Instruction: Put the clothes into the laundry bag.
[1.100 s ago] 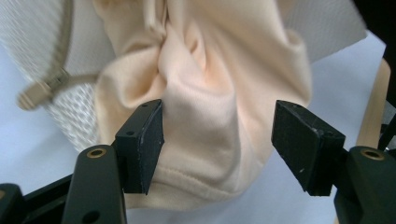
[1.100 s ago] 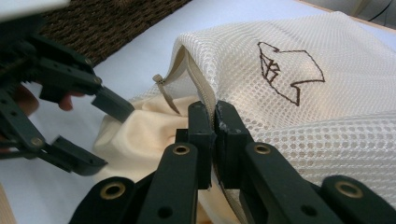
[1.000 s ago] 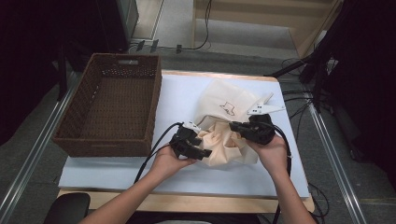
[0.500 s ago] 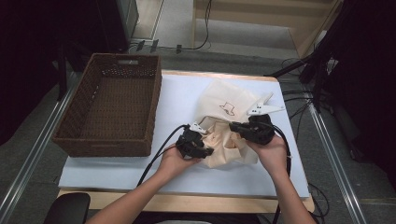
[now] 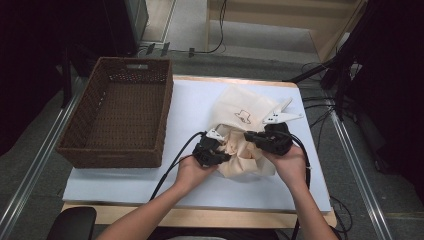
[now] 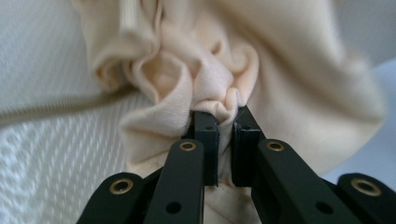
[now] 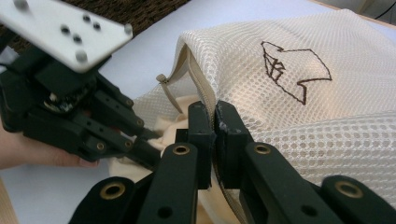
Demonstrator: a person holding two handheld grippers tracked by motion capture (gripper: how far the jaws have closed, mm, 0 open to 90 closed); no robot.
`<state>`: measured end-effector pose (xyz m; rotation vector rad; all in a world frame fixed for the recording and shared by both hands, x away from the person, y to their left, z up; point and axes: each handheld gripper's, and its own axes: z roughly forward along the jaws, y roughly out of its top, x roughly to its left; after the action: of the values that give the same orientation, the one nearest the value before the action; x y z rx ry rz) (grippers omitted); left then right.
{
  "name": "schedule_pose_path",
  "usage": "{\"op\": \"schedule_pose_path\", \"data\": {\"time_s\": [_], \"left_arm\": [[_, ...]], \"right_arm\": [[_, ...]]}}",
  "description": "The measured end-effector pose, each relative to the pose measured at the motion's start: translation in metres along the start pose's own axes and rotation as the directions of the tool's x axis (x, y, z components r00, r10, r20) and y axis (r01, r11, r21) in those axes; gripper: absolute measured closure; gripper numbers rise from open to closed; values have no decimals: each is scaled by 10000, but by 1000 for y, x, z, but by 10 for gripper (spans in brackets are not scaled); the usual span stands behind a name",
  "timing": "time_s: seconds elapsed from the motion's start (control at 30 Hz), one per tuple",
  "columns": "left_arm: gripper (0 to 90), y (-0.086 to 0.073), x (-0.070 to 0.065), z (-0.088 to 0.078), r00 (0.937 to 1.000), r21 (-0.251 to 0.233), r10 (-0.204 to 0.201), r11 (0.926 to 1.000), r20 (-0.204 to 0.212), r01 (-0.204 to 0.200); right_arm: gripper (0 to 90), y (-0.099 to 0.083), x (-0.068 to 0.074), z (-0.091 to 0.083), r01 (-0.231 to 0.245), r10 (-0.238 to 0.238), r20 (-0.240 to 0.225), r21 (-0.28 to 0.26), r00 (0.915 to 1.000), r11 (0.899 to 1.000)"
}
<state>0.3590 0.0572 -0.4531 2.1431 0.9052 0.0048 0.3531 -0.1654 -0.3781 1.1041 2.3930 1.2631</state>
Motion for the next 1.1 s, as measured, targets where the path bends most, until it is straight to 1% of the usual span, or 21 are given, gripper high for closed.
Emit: {"op": "schedule_pose_path", "data": {"time_s": [0.13, 0.23, 0.27, 0.33, 0.37, 0.5, 0.53, 0.57, 0.7, 0.73, 0.8, 0.83, 0.87, 0.9, 0.97, 1.0, 1.1], "left_arm": [[860, 19, -7, -9, 9998, -458, 188, 9988, 56, -185], [860, 33, -13, -11, 9989, -653, 463, 9968, -59, -466], [860, 38, -14, -10, 9989, -786, 456, 9958, -121, -464], [860, 44, -15, -7, 9986, -864, 495, 9950, -174, -509], [860, 46, -14, -5, 9987, -935, 452, 9945, -229, -471], [859, 52, -12, 1, 9988, -1086, 339, 9934, -362, -376], [859, 58, -12, 3, 9980, -1149, 413, 9923, -483, -467], [859, 60, -11, 4, 9977, -1218, 414, 9914, -536, -477], [859, 68, -6, 8, 9969, -1157, 391, 9922, -682, -469], [859, 69, -3, 11, 9964, -1155, 339, 9924, -772, -427], [858, 70, 1, 16, 9961, -1054, 296, 9937, -830, -383], [857, 69, 2, 18, 9960, -1088, 271, 9934, -854, -364], [857, 69, 3, 21, 9956, -1035, 280, 9939, -891, -372], [856, 70, 5, 24, 9958, -847, 272, 9958, -872, -347], [854, 70, 6, 30, 9948, -810, 332, 9959, -966, -411], [853, 71, 7, 32, 9946, -722, 357, 9965, -974, -428], [852, 73, 8, 37, 9935, -573, 477, 9969, -1033, -538]], "right_arm": [[872, 1, 1, -2, 29, -29, -22, -54, 10000, 10000], [873, 2, 2, -3, 38, -38, 1, -102, 10000, 9999], [873, 2, 2, -3, 27, -27, -10, -114, 10000, 9999], [873, 2, 2, -3, 3, -4, -78, -151, 10000, 9999], [873, 3, 2, -4, 7, -8, -41, -153, 10000, 9999], [873, 3, 1, -5, -9, 8, -25, -158, 10000, 9999], [874, 2, 0, -6, -60, 59, -52, -144, 10000, 9999], [874, 2, 0, -6, -29, 28, -62, -168, 10000, 9999], [874, 2, -1, -7, -52, 51, -26, -224, 10000, 9997], [873, 2, -2, -8, -85, 84, -38, -212, 10000, 9997], [874, 1, -3, -8, -125, 124, -26, -197, 9999, 9997], [874, 1, -4, -7, -143, 142, -23, -176, 9999, 9997], [874, 0, -5, -7, -185, 184, -21, -144, 9998, 9997], [874, 0, -5, -6, -204, 204, -28, -131, 9998, 9997], [874, -1, -6, -5, -212, 212, -7, -78, 9998, 9997], [874, -1, -6, -4, -276, 276, -23, -26, 9996, 9996], [874, -2, -7, -3, -260, 260, -20, 18, 9997, 9997]]}}
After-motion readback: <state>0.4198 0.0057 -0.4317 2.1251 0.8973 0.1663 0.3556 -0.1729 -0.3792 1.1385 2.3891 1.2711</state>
